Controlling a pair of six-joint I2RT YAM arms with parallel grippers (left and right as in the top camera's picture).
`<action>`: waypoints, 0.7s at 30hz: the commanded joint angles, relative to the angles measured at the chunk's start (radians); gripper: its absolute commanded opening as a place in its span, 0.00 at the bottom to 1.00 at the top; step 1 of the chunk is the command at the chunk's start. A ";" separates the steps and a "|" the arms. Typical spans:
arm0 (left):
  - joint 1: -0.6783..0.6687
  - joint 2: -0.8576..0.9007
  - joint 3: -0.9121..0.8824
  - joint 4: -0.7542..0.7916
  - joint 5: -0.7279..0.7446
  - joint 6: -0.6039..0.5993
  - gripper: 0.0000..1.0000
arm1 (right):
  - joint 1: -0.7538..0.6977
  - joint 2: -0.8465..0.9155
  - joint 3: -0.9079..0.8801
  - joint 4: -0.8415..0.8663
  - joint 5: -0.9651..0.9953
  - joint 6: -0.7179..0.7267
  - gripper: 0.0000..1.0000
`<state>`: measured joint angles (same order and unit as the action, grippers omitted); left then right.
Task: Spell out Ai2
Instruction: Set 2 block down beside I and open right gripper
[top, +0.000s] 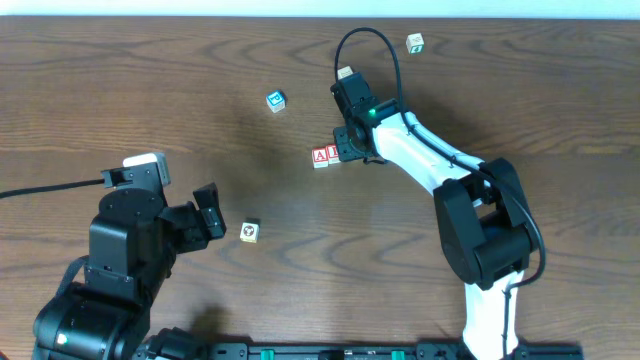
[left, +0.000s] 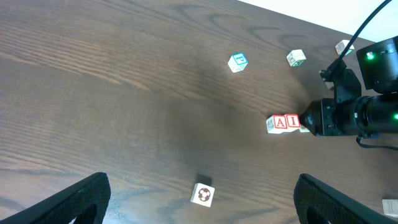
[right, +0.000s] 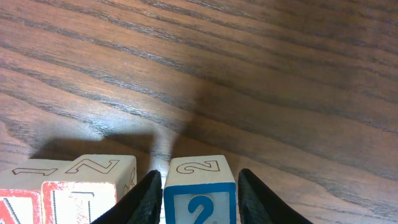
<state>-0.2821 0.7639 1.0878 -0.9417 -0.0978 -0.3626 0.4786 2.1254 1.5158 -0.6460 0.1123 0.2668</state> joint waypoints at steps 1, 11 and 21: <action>0.003 0.000 0.008 0.001 -0.018 -0.005 0.95 | -0.020 0.003 0.019 0.000 0.003 0.002 0.40; 0.003 0.002 0.008 0.000 -0.018 -0.005 0.96 | -0.027 0.003 0.019 0.019 0.003 0.003 0.40; 0.003 0.064 0.008 0.000 -0.013 -0.013 0.96 | -0.047 0.003 0.020 0.023 -0.042 0.009 0.40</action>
<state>-0.2821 0.8127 1.0878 -0.9413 -0.0975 -0.3634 0.4423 2.1254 1.5158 -0.6285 0.0998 0.2676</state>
